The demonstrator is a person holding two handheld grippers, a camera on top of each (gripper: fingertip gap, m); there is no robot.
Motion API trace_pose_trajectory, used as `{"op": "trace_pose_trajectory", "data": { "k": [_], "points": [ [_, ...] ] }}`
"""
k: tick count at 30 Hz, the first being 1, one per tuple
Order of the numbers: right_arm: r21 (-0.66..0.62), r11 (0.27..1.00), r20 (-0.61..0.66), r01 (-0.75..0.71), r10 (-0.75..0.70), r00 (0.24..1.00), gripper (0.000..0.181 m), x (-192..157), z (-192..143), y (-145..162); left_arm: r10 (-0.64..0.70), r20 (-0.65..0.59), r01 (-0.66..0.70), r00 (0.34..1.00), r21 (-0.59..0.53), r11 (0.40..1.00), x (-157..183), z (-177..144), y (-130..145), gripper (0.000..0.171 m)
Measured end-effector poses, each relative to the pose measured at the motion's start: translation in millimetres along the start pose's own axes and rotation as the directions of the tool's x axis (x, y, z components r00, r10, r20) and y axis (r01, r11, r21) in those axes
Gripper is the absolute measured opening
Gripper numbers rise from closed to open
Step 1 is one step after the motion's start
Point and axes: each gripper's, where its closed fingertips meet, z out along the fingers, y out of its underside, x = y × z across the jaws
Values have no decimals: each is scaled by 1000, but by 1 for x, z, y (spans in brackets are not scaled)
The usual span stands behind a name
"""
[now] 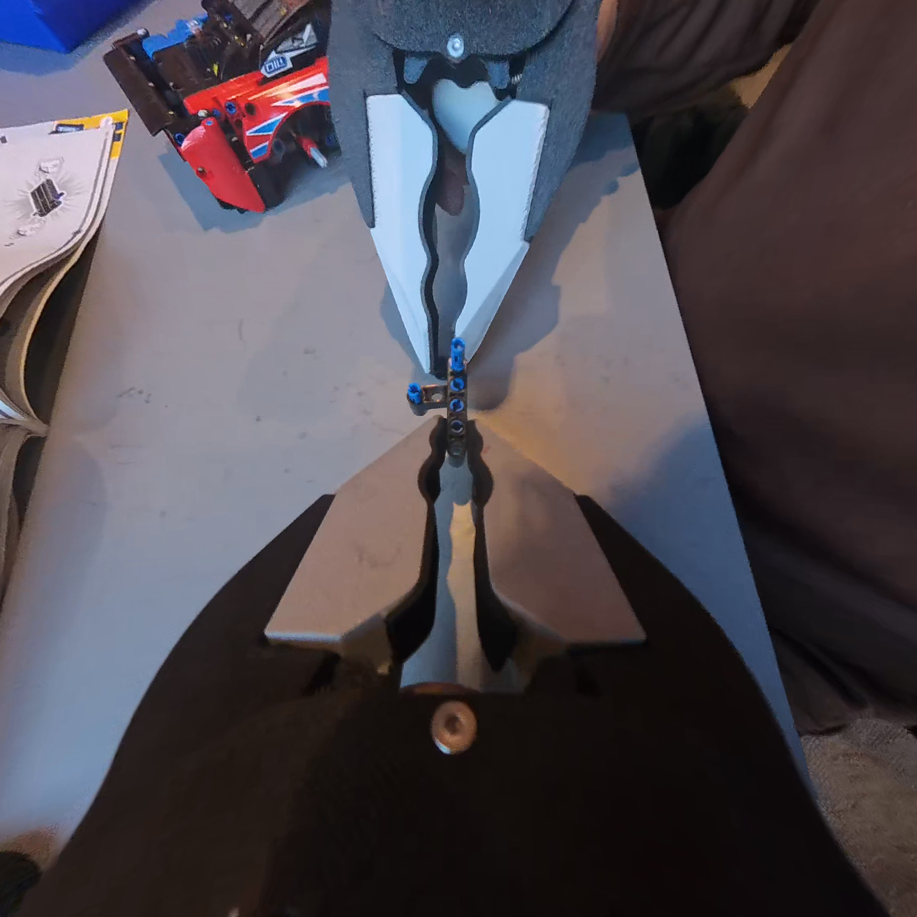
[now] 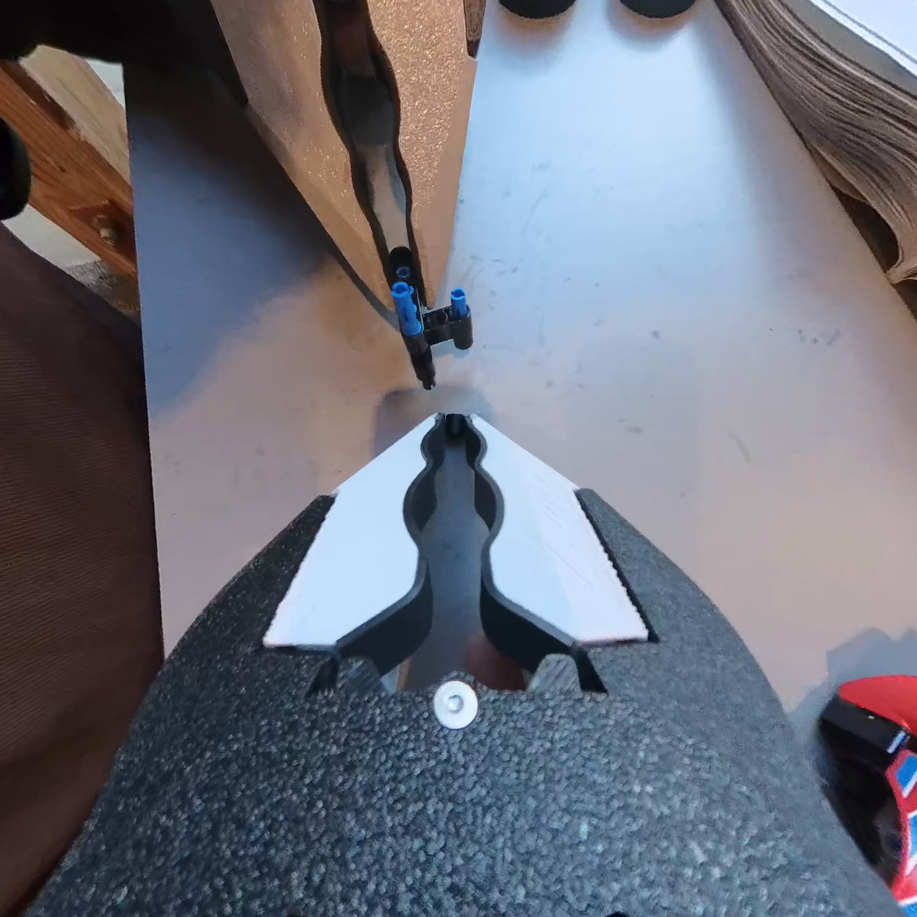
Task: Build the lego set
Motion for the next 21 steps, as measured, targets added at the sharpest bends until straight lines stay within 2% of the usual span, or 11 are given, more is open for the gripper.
{"op": "trace_pose_trajectory", "data": {
  "k": [2,4,5,9,13,15,19,21],
  "points": [
    [15,1000,-2,-21,21,1000,11,0,-1,0,-22,5,22,1000,-1,1000,-2,2,1,5],
    [26,999,-7,-41,41,999,26,1,-3,1,-10,12,10,1000,8,1000,-2,2,-1,4],
    [37,998,-4,-50,50,999,27,1,-6,1,1,10,-2,1000,15,1000,-1,2,-3,4],
    [90,992,3,-88,89,996,27,2,-17,-1,67,24,-67,997,16,998,4,4,-4,4],
    [89,987,-6,-132,133,991,27,10,-18,7,90,51,-88,995,-37,995,2,9,2,5],
    [96,989,-22,-114,117,993,27,13,-17,2,95,61,-91,994,-59,994,1,11,4,5],
    [1,999,-66,-43,42,997,22,20,-6,5,116,89,-109,989,-72,991,-2,11,6,4],
    [17,999,-55,-39,40,998,17,20,-4,1,124,106,-116,987,-76,990,-3,11,6,5]
  ]
}}
